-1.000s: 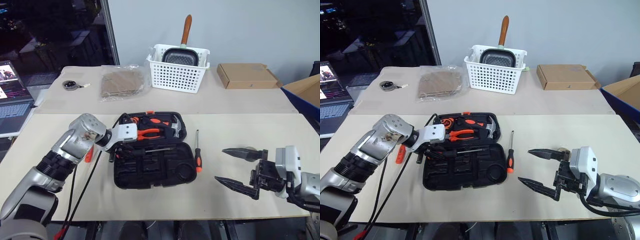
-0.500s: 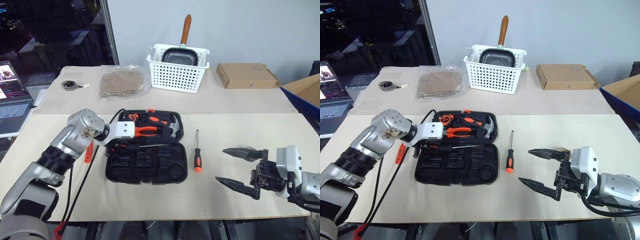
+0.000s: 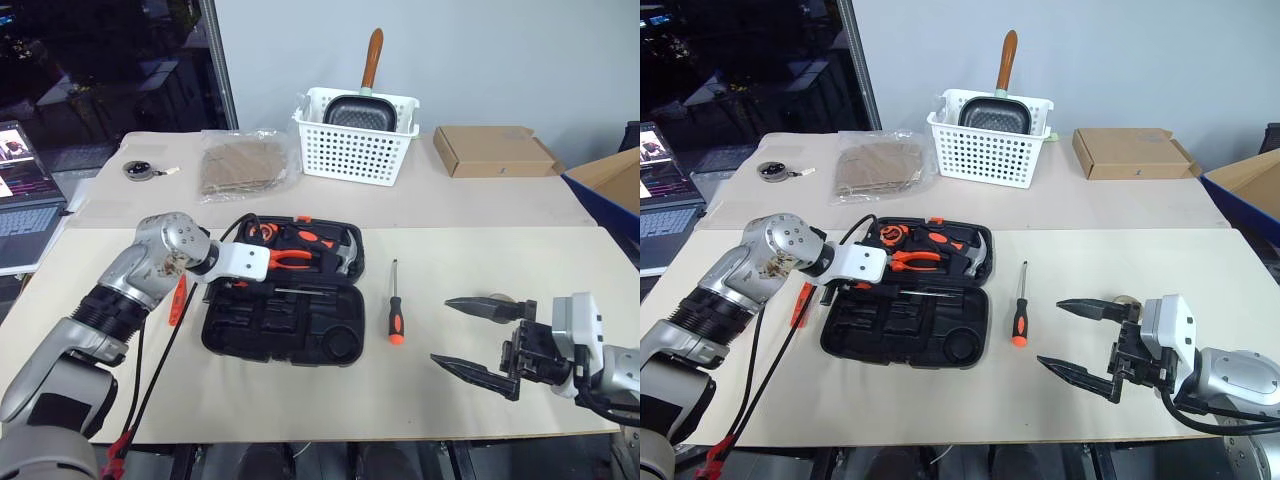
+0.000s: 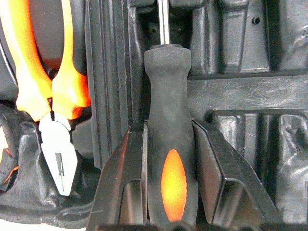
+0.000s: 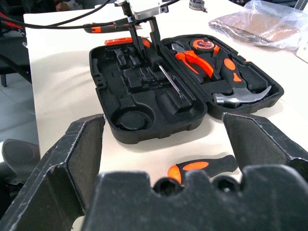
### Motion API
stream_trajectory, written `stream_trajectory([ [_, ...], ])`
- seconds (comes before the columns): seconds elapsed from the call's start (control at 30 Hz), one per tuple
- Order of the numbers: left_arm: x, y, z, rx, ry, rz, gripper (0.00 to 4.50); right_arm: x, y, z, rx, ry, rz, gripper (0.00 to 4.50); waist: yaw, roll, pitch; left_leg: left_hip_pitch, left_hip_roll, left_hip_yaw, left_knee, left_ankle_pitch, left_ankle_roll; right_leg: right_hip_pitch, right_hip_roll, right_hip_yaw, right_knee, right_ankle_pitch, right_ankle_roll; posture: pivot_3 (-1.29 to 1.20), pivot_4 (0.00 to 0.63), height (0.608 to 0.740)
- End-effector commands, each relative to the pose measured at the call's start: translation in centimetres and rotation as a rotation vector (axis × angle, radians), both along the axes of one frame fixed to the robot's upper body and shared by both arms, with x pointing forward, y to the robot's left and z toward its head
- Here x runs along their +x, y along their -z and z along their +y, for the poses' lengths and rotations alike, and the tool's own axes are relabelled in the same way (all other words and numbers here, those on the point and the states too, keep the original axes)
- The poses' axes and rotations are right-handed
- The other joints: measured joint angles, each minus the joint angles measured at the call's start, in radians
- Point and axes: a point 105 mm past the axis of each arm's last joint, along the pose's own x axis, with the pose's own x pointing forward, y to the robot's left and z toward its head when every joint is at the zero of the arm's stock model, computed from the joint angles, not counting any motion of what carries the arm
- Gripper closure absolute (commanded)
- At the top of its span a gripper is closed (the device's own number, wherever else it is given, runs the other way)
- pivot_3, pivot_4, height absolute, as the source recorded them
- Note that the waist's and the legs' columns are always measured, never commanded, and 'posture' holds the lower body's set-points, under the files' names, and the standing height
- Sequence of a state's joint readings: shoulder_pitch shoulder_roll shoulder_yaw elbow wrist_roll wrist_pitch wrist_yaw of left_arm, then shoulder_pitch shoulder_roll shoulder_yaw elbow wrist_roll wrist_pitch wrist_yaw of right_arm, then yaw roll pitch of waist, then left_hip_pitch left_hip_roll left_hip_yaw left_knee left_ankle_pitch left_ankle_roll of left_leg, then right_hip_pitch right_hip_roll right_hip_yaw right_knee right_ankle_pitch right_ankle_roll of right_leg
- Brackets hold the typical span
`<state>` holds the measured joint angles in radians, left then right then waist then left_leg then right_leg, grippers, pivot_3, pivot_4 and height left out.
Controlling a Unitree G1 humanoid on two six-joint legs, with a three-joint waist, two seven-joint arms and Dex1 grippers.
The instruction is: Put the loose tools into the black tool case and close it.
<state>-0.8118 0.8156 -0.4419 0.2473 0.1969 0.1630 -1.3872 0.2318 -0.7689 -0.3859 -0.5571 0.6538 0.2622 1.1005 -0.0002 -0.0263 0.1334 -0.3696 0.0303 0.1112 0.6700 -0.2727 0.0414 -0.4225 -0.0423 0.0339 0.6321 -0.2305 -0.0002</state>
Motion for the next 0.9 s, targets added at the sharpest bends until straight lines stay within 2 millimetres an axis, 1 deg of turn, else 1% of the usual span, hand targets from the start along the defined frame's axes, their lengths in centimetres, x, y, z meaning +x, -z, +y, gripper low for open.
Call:
stream_trajectory([
  [0.03,-0.9,-3.1,-0.9,-0.179,-0.024,-0.015,1.56,-0.3,-1.0,0.2,0.012,-0.013,-0.049,0.0,0.002,0.0,0.0,0.0,0.0,0.0,0.0,0.0,0.0,0.0,0.0,0.0,0.0,0.0,0.0,0.0,0.15,0.74],
  [0.13,-1.7,-5.0,-0.7,-0.307,-0.096,-0.014,1.56,-0.4,-1.0,0.2,0.013,-0.012,-0.046,0.0,0.002,0.0,0.0,-0.002,0.0,0.0,0.001,0.0,0.0,-0.001,0.0,-0.001,-0.001,0.0,0.0,0.0,0.15,0.74],
  [0.23,-2.6,-6.9,-1.4,-0.556,-0.206,0.044,1.56,-0.2,-0.9,0.1,0.015,-0.012,-0.046,0.0,0.0,0.0,0.0,-0.002,0.0,0.0,0.001,0.0,0.0,-0.001,0.0,-0.001,-0.001,0.0,0.0,0.0,0.15,0.74],
  [0.27,-2.8,-7.2,-1.5,-0.625,-0.251,0.07,2.08,-0.1,-0.9,0.2,0.016,-0.012,-0.046,0.0,-0.001,0.0,0.0,-0.002,0.001,0.0,0.001,0.0,0.0,-0.001,0.0,-0.001,-0.001,0.0,0.0,0.0,0.15,0.74],
  [0.3,-3.0,-7.1,-1.8,-0.68,-0.284,0.087,2.27,0.0,-0.9,0.1,0.017,-0.012,-0.046,0.0,-0.001,0.0,0.0,-0.001,0.001,-0.001,0.001,0.0,0.0,-0.001,0.0,-0.001,0.0,0.0,0.001,0.0,0.15,0.74],
  [0.33,-3.1,-6.9,-2.1,-0.719,-0.314,0.093,2.67,0.1,-0.8,0.1,0.017,-0.013,-0.047,0.0,-0.001,0.0,0.0,-0.001,0.001,-0.001,0.001,0.0,0.0,0.0,0.0,-0.001,0.0,0.0,0.001,0.0,0.15,0.74],
  [0.4,-3.1,-5.9,-2.4,-0.794,-0.398,0.102,3.39,0.2,-0.9,0.3,0.019,-0.018,-0.05,0.0,-0.002,0.0,0.0,-0.001,0.001,-0.001,0.002,0.0,0.0,0.0,0.0,0.0,0.0,0.0,0.001,0.0,0.15,0.74],
  [0.5,-2.8,-4.0,-2.5,-0.881,-0.519,0.066,4.45,0.3,-1.1,0.5,0.021,-0.021,-0.053,0.0,-0.002,0.0,0.0,0.0,0.001,-0.001,0.002,0.0,0.0,0.001,0.0,0.0,0.001,0.0,0.001,0.0,0.15,0.74],
  [0.57,-2.6,-2.5,-2.3,-0.935,-0.618,0.016,4.45,0.3,-1.1,0.6,0.022,-0.025,-0.052,0.0,-0.002,0.0,0.0,0.0,0.001,-0.001,0.002,0.0,0.0,0.001,0.0,0.001,0.001,0.0,0.001,0.0,0.15,0.74],
  [0.67,-2.8,-1.2,-2.3,-0.954,-0.684,-0.01,4.45,0.3,-1.1,0.7,0.022,-0.026,-0.051,0.0,-0.001,0.0,0.0,0.0,0.001,-0.001,0.002,0.0,0.0,0.001,-0.001,0.002,0.001,0.0,0.0,0.0,0.15,0.74],
  [0.73,-2.9,0.3,-2.3,-0.923,-0.719,-0.009,4.45,0.3,-1.2,0.7,0.022,-0.026,-0.05,0.0,0.0,0.0,0.0,0.0,0.001,-0.002,0.002,0.0,0.0,0.001,-0.001,0.002,0.001,0.001,0.0,0.0,0.15,0.74],
  [0.83,-2.9,1.8,-2.2,-0.893,-0.752,-0.005,4.45,0.4,-1.2,0.7,0.023,-0.026,-0.05,0.0,0.001,0.0,0.0,0.001,0.001,-0.001,0.002,0.0,0.0,0.001,-0.001,0.002,0.001,0.001,0.0,0.0,0.15,0.74],
  [0.9,-2.9,3.7,-1.8,-0.825,-0.781,-0.002,4.45,0.4,-1.2,0.7,0.023,-0.026,-0.05,0.0,0.001,0.0,0.0,0.001,0.001,-0.001,0.001,0.0,0.0,0.001,-0.001,0.002,0.001,0.001,0.0,0.0,0.15,0.74],
])
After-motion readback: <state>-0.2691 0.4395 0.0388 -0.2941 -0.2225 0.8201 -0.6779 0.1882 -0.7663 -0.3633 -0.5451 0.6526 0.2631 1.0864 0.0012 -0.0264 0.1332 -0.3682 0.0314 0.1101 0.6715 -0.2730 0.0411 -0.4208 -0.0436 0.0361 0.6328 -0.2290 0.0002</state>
